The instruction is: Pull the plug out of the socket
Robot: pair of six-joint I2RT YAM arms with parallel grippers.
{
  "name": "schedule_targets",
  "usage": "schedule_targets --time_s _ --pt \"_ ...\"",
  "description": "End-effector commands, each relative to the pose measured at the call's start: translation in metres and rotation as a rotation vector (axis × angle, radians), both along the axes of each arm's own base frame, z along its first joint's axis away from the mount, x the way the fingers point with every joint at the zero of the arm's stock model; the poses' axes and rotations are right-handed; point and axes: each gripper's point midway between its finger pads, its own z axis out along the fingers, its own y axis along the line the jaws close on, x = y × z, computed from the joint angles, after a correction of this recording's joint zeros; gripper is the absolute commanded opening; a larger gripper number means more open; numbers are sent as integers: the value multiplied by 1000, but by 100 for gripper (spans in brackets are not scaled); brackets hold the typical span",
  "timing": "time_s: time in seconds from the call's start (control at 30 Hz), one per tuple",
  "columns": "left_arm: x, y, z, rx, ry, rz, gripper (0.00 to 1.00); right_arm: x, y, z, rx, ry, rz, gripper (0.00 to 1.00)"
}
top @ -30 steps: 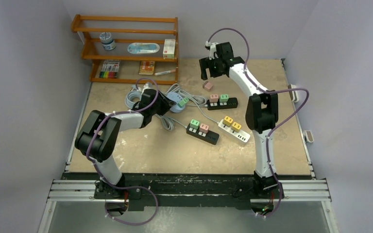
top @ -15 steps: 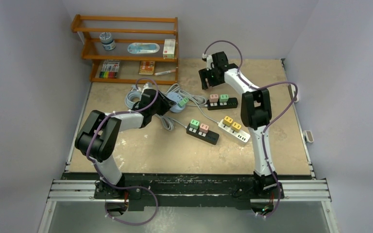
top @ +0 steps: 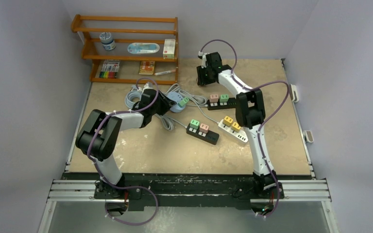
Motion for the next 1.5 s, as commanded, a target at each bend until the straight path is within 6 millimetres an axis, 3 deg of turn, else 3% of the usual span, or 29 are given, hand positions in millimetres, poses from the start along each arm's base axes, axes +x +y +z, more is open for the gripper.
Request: schedule_targets --time_s 0.0,0.1,0.17,0.3,0.4,0.47,0.5,0.73,0.83,0.97,1.07,1.1,1.17,1.3,1.47 --pt "-34 18 -64 141 198 -28 0 31 32 43 161 -135 -107 14" --pt "-36 18 -65 145 202 -32 0 42 39 49 228 -162 -157 15" --pt "-36 19 -66 148 204 -34 0 49 43 54 262 -187 -170 21" --pt "-38 20 -63 159 200 -39 0 55 51 77 303 -248 -132 64" --pt "-39 21 -62 170 199 -50 11 51 49 111 312 -337 -88 79" --pt "-40 19 -62 169 200 -66 18 36 45 120 303 -374 -46 88" --pt "-41 18 -63 172 202 -76 22 29 43 143 299 -423 -9 89" --pt "-43 42 -47 378 212 -130 62 -41 6 170 132 -502 124 92" --pt "-40 59 -34 498 228 -130 66 -71 -2 179 133 -537 175 93" --pt "-39 74 -15 596 230 -128 66 -103 -8 159 68 -521 343 91" --pt "-36 77 6 592 197 -128 67 -110 -19 137 32 -438 431 86" --pt "-34 75 16 576 177 -135 71 -112 -22 123 39 -372 471 80" --pt "-31 67 38 540 111 -161 76 -107 -33 120 46 -312 503 75" --pt "-23 54 86 468 -38 -207 79 -100 -44 115 -12 -327 508 73" --pt "-20 44 118 378 -169 -245 82 -112 -44 108 -43 -320 607 73"
